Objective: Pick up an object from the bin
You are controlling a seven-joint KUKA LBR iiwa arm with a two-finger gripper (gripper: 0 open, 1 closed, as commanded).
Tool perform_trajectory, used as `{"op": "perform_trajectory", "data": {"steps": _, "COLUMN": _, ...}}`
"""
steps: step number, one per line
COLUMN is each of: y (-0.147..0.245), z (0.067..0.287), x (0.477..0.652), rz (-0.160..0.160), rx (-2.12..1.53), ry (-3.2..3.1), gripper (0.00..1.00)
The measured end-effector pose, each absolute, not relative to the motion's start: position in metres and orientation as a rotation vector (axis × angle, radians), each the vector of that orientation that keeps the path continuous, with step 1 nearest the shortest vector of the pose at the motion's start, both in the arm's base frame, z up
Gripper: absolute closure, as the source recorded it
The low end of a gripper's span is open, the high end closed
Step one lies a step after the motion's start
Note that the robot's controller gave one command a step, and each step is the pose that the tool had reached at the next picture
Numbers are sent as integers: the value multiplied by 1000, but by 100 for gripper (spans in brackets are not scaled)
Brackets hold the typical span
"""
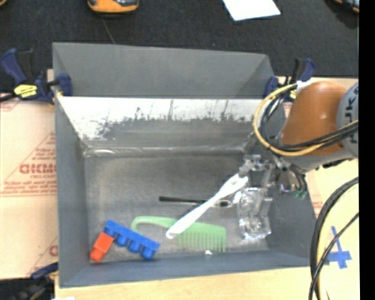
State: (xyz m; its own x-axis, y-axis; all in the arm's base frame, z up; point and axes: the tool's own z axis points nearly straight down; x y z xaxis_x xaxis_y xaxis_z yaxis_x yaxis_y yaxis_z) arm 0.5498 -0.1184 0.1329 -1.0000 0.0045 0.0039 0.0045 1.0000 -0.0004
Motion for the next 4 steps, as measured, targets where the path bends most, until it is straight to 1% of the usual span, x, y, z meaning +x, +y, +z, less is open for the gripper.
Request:
{"op": "perform_trajectory", "data": {"steps": 1, "y": -118, "z": 138, "x": 552, "rz": 3, "rx": -1, "ry": -3146, "gripper": 0}}
{"op": "perform_trajectory", "data": {"steps": 2, "y": -113, "z": 91, "x": 576, "rz": 6, "rx": 355, "ry": -3128, "gripper": 0}}
{"op": "perform_trajectory", "data": {"steps": 3, "y": -111, "z": 83, "x": 581, "rz": 14, "rx": 757, "ry": -3067, "gripper": 0}}
{"op": "perform_trajectory", "data": {"steps": 4, "y": -113, "z": 81, "x": 583, "rz": 12, "rx": 533, "ry": -3109, "gripper": 0}}
